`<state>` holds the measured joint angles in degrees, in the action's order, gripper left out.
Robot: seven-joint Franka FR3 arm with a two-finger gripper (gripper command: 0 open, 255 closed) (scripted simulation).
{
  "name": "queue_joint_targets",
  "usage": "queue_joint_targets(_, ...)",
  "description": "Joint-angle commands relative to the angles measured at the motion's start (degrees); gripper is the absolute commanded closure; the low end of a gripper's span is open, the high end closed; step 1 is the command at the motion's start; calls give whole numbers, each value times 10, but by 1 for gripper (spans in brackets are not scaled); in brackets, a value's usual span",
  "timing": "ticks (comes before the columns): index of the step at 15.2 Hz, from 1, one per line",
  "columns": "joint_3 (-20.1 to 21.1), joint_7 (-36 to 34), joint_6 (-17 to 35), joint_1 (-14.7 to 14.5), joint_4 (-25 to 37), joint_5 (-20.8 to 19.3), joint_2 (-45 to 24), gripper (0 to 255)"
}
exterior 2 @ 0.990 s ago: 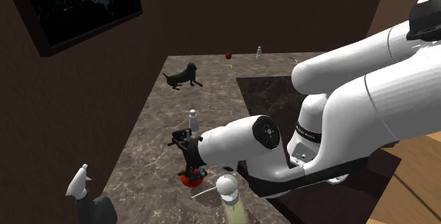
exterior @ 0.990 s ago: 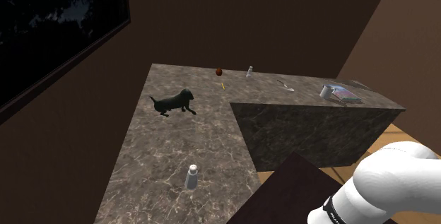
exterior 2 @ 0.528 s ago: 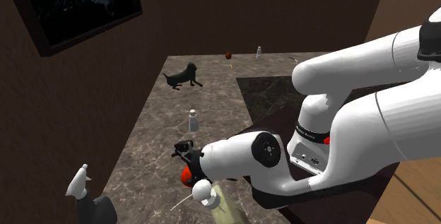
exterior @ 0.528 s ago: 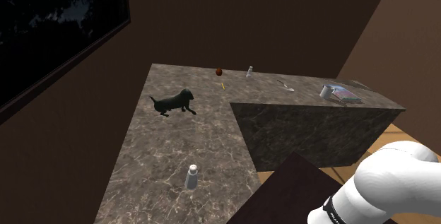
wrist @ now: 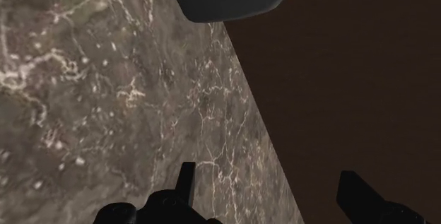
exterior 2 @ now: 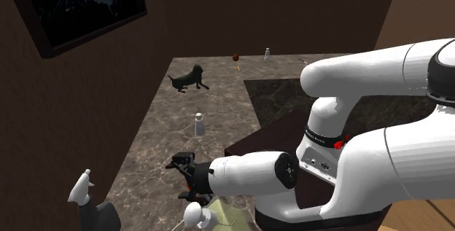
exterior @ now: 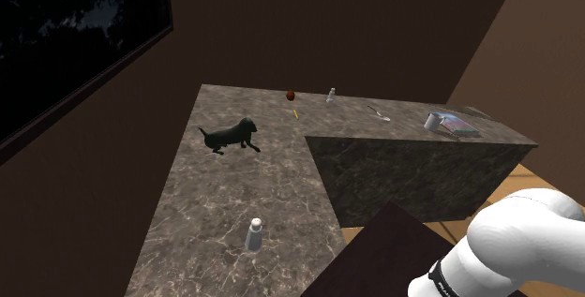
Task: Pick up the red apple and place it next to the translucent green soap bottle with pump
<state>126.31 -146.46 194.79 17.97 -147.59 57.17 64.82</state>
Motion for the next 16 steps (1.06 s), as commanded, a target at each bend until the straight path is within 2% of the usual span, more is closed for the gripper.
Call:
queue_joint_targets(1, 0, 0, 0, 0, 0, 0, 0, 0)
queue_joint_targets(2, 0, 0, 0, 0, 0, 0, 0, 0)
queue_joint_targets(9, -36, 39, -268, -79, -10, -11, 14, 0)
queue_joint_targets(10, -36, 41, -270, -80, -9, -9, 15, 0)
queue_joint_targets(16, 15, 37, -199, 14, 12, -36, 0, 0)
